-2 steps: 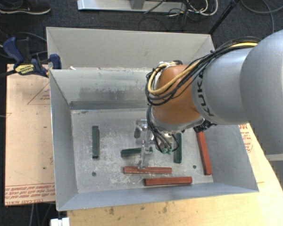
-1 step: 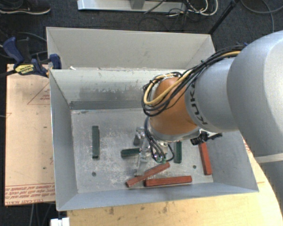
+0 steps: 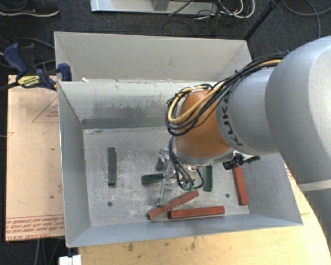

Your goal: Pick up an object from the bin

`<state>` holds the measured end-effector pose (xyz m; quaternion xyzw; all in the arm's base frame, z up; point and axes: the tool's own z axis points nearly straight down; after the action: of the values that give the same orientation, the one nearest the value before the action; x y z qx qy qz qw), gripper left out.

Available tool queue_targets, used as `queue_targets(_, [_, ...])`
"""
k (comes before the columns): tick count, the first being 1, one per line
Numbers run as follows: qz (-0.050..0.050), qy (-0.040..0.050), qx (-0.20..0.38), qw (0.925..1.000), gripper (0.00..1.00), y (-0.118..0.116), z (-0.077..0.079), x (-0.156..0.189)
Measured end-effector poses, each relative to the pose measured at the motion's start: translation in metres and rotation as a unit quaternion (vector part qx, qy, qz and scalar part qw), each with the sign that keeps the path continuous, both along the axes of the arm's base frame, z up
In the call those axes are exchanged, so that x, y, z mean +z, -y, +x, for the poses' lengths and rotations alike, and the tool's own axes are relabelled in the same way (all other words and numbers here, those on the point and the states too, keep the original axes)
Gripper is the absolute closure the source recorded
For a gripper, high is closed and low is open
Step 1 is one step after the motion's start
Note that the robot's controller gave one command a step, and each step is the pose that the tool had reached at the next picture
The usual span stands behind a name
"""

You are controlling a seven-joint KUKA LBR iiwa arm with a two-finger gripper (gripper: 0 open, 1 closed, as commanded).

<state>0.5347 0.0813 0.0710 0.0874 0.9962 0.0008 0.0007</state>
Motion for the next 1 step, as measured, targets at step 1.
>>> queue_targets(1, [0.0, 0.0007, 0.0, 1.0, 1.0, -0.0001, 0.0003, 0.0004])
